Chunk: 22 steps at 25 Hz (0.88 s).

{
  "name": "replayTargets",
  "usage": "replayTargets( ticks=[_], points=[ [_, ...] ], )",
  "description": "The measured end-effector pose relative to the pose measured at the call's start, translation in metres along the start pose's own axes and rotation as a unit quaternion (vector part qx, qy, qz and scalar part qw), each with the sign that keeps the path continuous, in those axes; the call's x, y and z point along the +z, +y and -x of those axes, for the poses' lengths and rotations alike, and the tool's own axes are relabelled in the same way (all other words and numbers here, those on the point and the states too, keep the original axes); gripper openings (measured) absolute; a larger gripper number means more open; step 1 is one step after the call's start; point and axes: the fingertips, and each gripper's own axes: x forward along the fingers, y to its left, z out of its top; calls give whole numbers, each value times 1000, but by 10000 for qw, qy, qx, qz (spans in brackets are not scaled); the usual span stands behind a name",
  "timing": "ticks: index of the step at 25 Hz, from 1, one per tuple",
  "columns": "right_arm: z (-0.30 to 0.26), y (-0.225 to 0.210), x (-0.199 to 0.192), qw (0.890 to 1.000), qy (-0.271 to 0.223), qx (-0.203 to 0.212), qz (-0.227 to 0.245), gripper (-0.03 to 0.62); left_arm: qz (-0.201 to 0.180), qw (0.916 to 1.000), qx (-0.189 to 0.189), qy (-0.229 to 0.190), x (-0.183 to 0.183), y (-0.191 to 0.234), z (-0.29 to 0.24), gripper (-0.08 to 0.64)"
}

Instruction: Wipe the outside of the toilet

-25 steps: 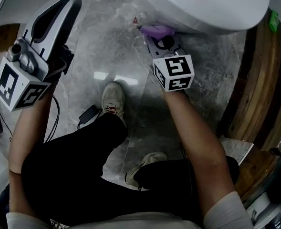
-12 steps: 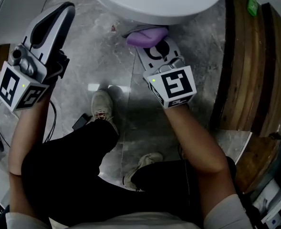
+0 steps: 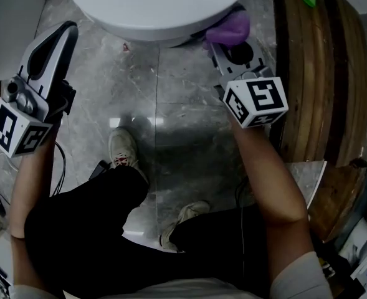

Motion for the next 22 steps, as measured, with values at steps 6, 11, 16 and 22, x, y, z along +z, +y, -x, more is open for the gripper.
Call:
replayTargets(
  ticks=[6,11,16,22],
  points=[
    [-24,-84,19,9982,27,-590,138,98,169,9998,79,32,-12,11,14,0],
    [-53,-129,21,9969,148,-709,304,95,69,9998,138,105,-15,18,21,-1],
    [-46,-119,10,9969,96,-759,203,87,211,9995,160,146,-15,15,14,0],
    [-25,-67,-25,9970,98,-768,64,84,48,9999,125,25,-8,6,13,0]
  ],
)
